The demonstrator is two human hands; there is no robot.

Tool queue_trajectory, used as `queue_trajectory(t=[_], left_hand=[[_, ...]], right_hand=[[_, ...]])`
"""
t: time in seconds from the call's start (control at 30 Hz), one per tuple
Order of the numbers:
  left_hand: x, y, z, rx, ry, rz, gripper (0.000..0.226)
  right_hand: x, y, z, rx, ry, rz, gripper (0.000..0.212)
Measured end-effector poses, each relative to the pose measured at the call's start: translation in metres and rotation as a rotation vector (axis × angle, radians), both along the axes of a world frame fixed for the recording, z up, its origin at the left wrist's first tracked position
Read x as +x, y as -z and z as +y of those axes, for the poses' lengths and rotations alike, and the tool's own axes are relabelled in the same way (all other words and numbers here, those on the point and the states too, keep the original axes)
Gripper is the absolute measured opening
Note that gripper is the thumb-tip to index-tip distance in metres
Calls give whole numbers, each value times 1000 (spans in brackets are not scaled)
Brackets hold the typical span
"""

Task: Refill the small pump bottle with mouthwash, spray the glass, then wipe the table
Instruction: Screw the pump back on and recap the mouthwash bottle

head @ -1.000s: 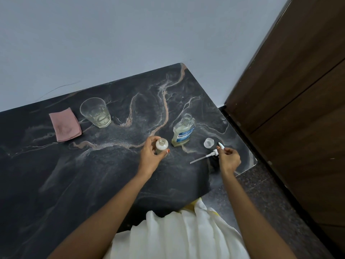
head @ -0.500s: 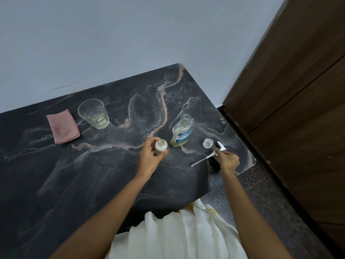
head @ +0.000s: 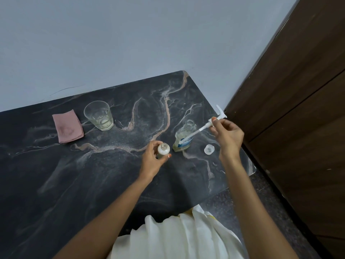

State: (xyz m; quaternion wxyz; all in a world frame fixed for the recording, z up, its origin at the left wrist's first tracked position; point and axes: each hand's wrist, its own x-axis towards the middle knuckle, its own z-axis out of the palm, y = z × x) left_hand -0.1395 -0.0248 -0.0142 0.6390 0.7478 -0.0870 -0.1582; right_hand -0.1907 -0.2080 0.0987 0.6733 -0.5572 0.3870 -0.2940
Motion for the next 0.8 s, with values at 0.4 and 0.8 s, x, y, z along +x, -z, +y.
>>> queue_trajectory(t=[0.4,0.8], left_hand=[[0,0,0,-7,14,18,46],[1,2,0,9,-8,14,47]], right_hand=[[21,3,51,-469,-173,32,17],[15,38,68,-608,-536,48,21]])
